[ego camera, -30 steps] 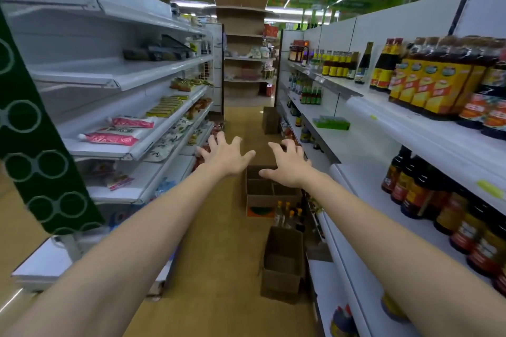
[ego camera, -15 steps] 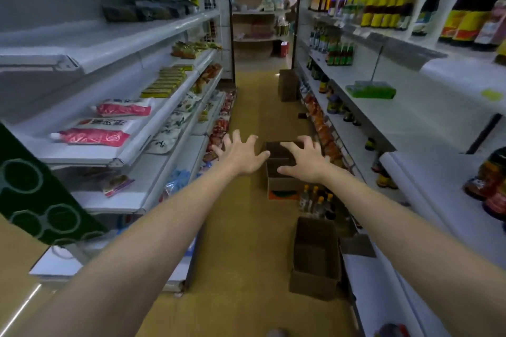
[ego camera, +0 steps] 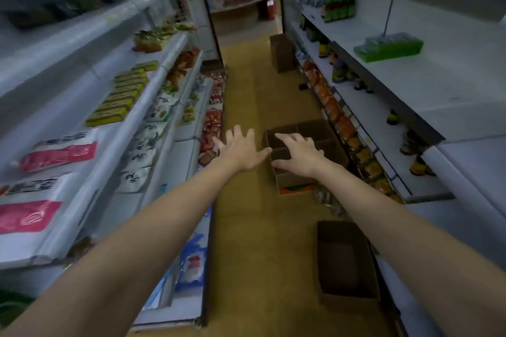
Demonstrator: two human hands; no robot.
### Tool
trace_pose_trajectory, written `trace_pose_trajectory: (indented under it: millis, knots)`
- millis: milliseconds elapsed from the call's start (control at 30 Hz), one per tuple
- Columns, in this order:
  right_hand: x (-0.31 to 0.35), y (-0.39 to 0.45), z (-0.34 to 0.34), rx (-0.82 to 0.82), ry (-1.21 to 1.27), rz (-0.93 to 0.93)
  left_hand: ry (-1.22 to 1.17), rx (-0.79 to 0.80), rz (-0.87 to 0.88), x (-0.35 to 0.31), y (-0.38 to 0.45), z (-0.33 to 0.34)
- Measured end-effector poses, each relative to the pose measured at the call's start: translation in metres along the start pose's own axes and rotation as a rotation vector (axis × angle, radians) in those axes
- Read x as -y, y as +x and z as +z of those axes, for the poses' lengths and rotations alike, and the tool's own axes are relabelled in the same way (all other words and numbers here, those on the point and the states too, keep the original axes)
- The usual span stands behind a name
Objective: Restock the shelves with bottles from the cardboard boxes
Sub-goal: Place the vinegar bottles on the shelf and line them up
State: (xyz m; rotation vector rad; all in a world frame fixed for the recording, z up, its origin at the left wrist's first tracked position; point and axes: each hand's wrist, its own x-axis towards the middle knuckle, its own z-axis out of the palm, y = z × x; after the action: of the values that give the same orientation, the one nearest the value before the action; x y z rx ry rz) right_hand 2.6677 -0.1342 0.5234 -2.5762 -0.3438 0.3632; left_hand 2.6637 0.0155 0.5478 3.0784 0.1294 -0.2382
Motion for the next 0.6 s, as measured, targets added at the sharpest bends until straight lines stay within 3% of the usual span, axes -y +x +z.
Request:
trace_pose_trajectory:
  millis: [400,600]
  knots:
    - [-0.101,0.134,0.014,-0.033,0.026,0.44,-0.073,0.2,0.33,-0.042,0.2,0.07]
    - [-0.141,0.187,0.028,-0.035,0.086,0.572,-0.066,0.3,0.416,-0.051,0.274,0.105]
